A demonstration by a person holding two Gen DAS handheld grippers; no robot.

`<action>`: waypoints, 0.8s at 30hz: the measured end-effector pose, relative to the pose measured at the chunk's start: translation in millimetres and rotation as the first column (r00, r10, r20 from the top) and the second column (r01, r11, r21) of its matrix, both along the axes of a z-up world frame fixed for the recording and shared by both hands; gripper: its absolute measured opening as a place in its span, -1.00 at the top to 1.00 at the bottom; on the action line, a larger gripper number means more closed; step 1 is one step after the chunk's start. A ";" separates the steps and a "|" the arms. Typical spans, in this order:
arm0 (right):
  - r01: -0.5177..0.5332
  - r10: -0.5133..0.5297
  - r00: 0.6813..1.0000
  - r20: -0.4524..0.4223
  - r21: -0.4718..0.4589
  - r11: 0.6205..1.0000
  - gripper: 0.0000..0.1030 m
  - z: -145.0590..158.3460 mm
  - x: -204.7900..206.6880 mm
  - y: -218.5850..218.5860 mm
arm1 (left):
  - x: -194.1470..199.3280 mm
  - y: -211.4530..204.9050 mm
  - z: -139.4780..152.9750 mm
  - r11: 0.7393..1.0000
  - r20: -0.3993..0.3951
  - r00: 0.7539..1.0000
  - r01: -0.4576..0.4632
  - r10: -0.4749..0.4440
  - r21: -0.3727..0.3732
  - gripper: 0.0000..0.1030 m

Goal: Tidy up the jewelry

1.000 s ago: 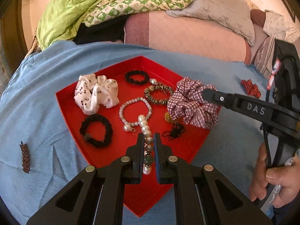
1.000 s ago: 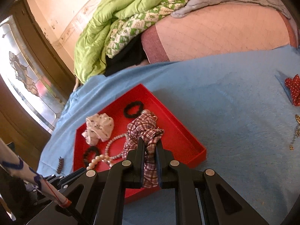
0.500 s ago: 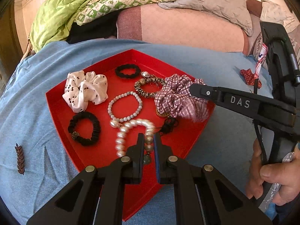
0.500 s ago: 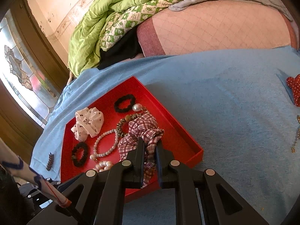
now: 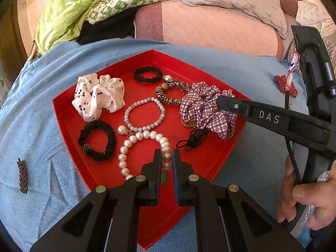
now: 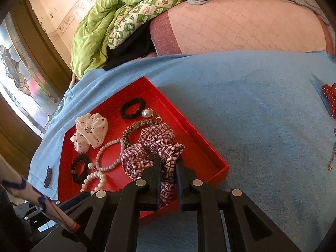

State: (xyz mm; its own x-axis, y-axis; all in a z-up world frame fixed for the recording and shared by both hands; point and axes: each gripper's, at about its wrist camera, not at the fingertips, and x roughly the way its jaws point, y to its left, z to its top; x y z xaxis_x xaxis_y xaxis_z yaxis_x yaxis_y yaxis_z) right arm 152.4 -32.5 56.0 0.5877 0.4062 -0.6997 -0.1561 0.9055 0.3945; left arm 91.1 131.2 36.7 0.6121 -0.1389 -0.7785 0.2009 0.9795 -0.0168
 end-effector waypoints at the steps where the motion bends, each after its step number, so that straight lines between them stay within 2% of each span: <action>1: 0.000 0.000 1.000 0.001 -0.002 1.000 0.71 -0.5 -0.1 0.4 | -0.1 -0.1 -0.3 1.000 0.000 1.000 -0.001 0.001 0.002 0.82; 7: -0.009 0.009 1.000 0.009 -0.028 1.000 0.67 0.8 -1.7 3.9 | -0.5 0.7 -1.7 1.000 -0.002 1.000 -0.004 0.004 0.010 0.82; 9: -0.018 0.018 1.000 0.006 -0.026 0.999 0.56 2.7 -2.4 4.6 | -0.6 1.4 -0.9 1.000 0.000 1.000 -0.008 0.008 0.010 0.80; 11: -0.018 0.018 1.000 0.015 -0.015 1.000 0.24 7.4 -5.1 3.2 | -1.3 2.6 1.5 1.000 0.008 1.000 -0.015 0.015 0.007 0.70; 13: -0.017 0.017 0.999 0.037 -0.003 1.000 0.17 14.9 -8.7 1.9 | -2.9 4.6 5.5 0.999 0.026 0.999 -0.035 0.035 0.006 0.24; 14: -0.019 0.019 0.999 0.050 0.000 1.000 0.17 20.5 -10.9 0.8 | -4.0 6.0 8.0 0.999 0.039 0.998 -0.047 0.047 0.005 0.16; 16: -0.019 0.019 0.997 0.071 0.006 1.000 0.14 30.4 -15.0 -1.4 | -7.0 8.6 15.4 0.998 0.068 0.996 -0.063 0.063 -0.009 0.12; 17: -0.015 0.014 0.997 0.082 0.007 1.000 0.03 35.0 -17.4 -2.4 | -8.8 10.0 19.7 0.997 0.081 0.994 -0.073 0.074 -0.014 0.10; 18: -0.006 0.006 0.995 0.101 0.002 1.000 -0.06 42.1 -22.2 -5.2 | -12.3 11.5 25.3 0.995 0.107 0.990 -0.095 0.096 -0.014 -0.03; 19: 0.001 0.000 0.994 0.112 -0.008 1.000 -0.23 46.5 -25.2 -5.9 | -15.4 12.7 30.6 0.993 0.132 0.985 -0.114 0.114 -0.013 -0.19; 20: 0.011 -0.008 0.992 0.128 -0.029 1.000 -0.36 52.3 -30.5 -7.4 | -20.6 13.8 36.9 0.991 0.167 0.977 -0.135 0.135 -0.011 -0.27; 22: 0.037 -0.020 0.986 0.166 -0.097 0.995 -0.54 64.8 -46.1 -8.2 | -35.0 17.6 53.2 0.982 0.245 0.952 -0.188 0.184 -0.009 -0.56; 24: 0.055 -0.018 0.978 0.208 -0.174 0.983 -0.68 78.0 -67.7 -6.8 | -54.0 23.2 68.7 0.969 0.310 0.920 -0.245 0.239 -0.019 -0.62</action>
